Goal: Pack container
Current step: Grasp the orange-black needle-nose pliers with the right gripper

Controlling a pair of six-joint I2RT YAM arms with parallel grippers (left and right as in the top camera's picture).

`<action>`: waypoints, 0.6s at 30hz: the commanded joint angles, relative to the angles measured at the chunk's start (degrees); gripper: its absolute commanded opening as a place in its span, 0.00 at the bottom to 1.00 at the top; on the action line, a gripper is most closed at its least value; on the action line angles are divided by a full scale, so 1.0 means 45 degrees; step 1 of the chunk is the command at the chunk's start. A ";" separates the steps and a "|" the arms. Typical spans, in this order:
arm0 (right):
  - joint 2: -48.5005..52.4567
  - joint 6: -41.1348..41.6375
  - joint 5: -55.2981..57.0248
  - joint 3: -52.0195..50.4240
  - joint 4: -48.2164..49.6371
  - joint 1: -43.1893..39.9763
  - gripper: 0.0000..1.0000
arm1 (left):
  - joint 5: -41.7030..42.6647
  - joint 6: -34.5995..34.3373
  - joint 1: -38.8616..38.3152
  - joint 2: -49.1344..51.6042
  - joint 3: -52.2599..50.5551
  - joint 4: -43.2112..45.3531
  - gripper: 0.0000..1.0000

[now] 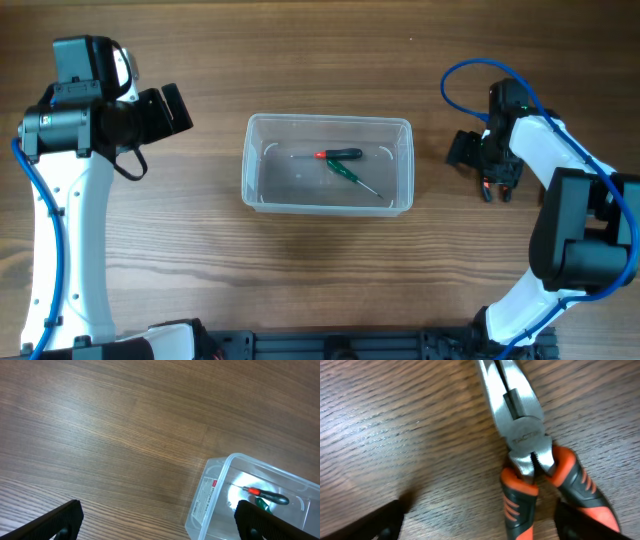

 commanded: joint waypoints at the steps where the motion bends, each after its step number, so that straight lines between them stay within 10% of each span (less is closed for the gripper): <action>1: 0.0704 -0.0063 -0.0500 -0.0525 0.0272 -0.0029 0.75 | 0.0151 -0.0112 0.0039 0.0039 0.0063 0.0044 1.00; 11: 0.0704 -0.0189 -0.0495 -0.0520 0.0301 -0.0029 0.04 | 0.0151 -0.0112 0.0039 0.0039 0.0063 0.0039 1.00; 18: -0.0937 -0.3094 -0.1681 0.2637 -0.2370 0.0039 0.04 | 0.0151 -0.0107 0.0039 0.0039 0.0063 0.0039 1.00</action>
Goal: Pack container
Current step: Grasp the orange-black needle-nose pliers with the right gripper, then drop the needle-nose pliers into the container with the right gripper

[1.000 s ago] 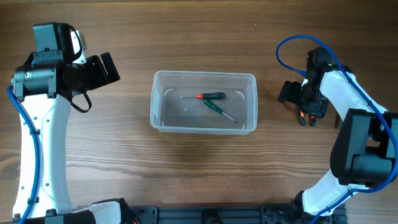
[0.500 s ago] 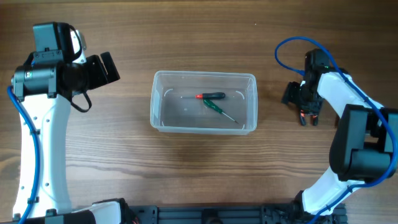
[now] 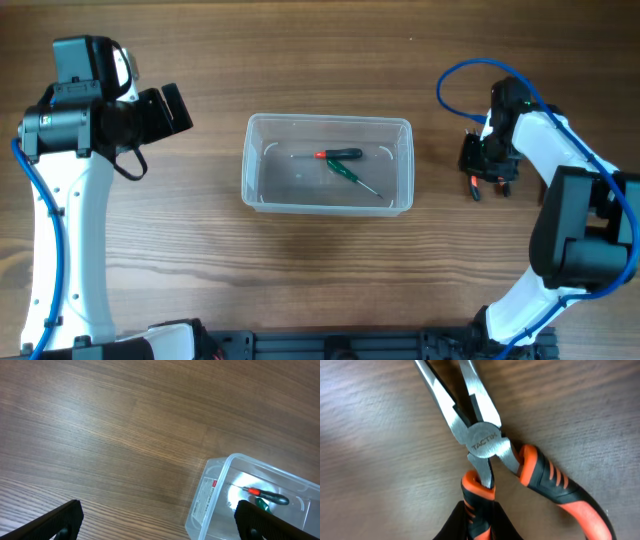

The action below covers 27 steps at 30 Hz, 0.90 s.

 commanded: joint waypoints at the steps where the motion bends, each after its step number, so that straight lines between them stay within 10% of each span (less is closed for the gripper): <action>1: -0.1574 -0.2050 -0.1103 0.2399 -0.0903 0.0321 0.04 | 0.0151 -0.0112 0.0039 0.0039 0.0063 0.0034 1.00; 10: -0.4065 -1.1069 -0.2006 0.3361 -0.1846 0.7048 0.04 | 0.0151 -0.0112 0.0039 0.0039 0.0063 0.0131 1.00; 17: 0.0855 -1.1526 -0.2584 0.2676 -0.0908 0.7961 0.05 | 0.0151 -0.0107 0.0039 0.0039 0.0063 0.0117 0.99; 20: 0.1069 -1.1463 -0.2574 0.2691 -0.0695 0.7956 0.20 | 0.0151 -0.0107 0.0039 0.0039 0.0063 0.0117 1.00; 22: 0.0933 -1.0331 -0.2351 0.2914 -0.0622 0.7956 0.60 | 0.0151 -0.0112 0.0039 0.0039 0.0063 0.0126 1.00; 27: -0.0952 -0.7951 -0.0855 0.5032 -0.1894 0.7762 0.75 | 0.0146 -0.0112 0.0039 0.0039 0.0063 0.0136 1.00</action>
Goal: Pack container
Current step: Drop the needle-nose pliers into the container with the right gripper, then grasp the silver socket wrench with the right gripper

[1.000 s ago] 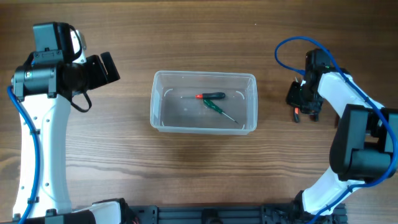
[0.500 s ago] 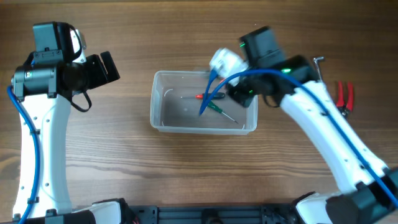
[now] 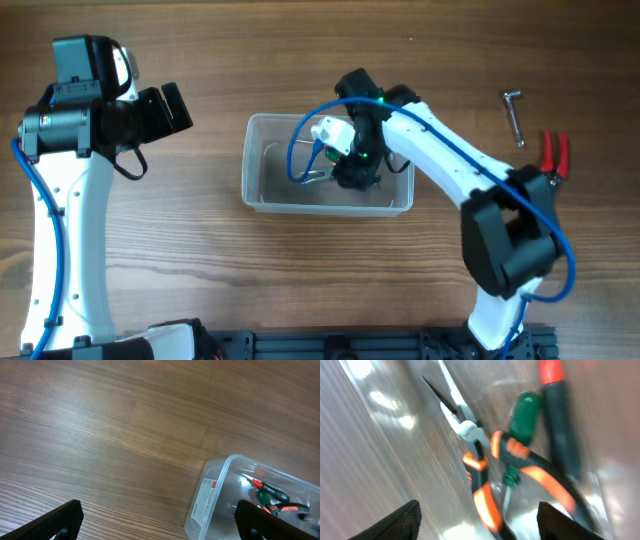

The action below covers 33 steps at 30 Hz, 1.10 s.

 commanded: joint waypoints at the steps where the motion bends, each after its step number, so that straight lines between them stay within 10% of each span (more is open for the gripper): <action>1: -0.2555 0.2545 0.1705 0.2098 -0.0185 -0.0525 0.86 | 0.0151 -0.0107 0.0039 0.0039 0.0063 0.0044 1.00; 2: -0.3177 0.3541 0.2351 0.2560 -0.0058 -0.0991 1.00 | 0.0151 -0.0107 0.0039 0.0039 0.0063 0.0039 1.00; 13: -0.1865 0.4920 0.2098 0.4143 -0.1030 -0.9277 1.00 | 0.0155 -0.0117 0.0039 0.0039 0.0063 0.0039 1.00; 33: 0.4911 0.4192 0.1375 0.4133 0.0947 -0.9904 1.00 | 0.0160 -0.0117 0.0039 0.0039 0.0063 -0.0155 1.00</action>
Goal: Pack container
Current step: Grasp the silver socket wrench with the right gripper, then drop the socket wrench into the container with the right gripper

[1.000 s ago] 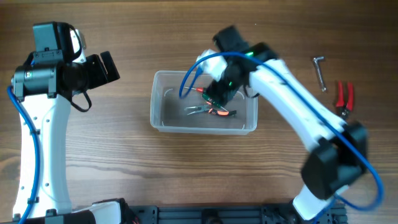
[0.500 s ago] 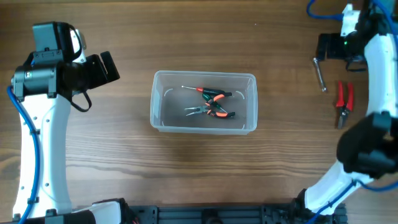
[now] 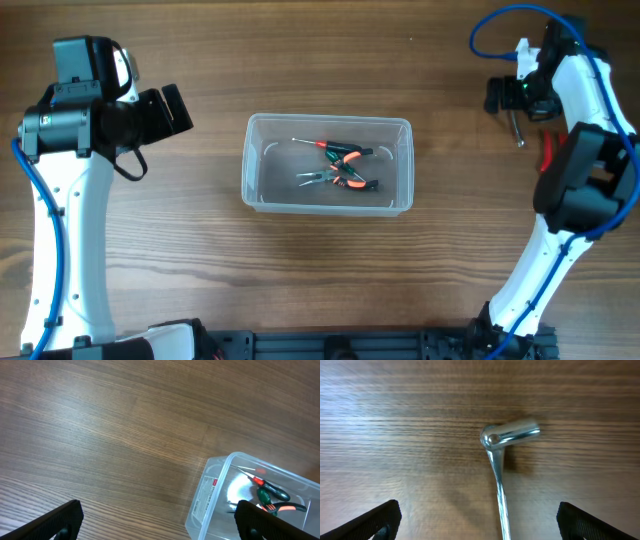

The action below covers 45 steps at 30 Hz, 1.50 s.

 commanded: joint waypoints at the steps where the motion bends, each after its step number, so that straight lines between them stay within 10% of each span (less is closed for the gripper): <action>1: 0.1088 -0.0126 -0.0155 -0.0005 0.0005 -0.0053 1.00 | 0.0165 -0.0121 0.0039 0.0039 0.0063 -0.0005 1.00; 6: 0.1345 -0.0068 -0.0155 -0.0010 0.0112 -0.0053 0.93 | 0.0491 -0.0117 0.0039 0.0039 0.0063 -0.0005 1.00; 9: 0.1345 -0.0034 -0.0160 -0.0010 0.0102 -0.0053 0.58 | 0.0491 -0.0117 0.0039 0.0039 0.0063 -0.0005 1.00; 20: 0.1345 -0.0044 -0.0160 -0.0005 0.0160 -0.0053 0.05 | 0.0491 -0.0117 0.0039 0.0039 0.0063 -0.0019 1.00; 29: -0.2463 -0.0748 -0.1758 0.0053 -0.0471 0.0884 0.04 | 0.0486 -0.0112 0.0039 0.0039 0.0063 0.0000 1.00; 34: -0.6581 -0.5882 -0.2331 0.0053 -0.1360 0.5333 0.04 | 0.0481 -0.0107 0.0039 0.0039 0.0063 0.0049 1.00; 45: -0.3711 -1.0074 -0.2934 -0.2535 -0.1763 1.0574 0.15 | 0.0486 -0.0107 0.0039 0.0039 0.0063 0.0034 1.00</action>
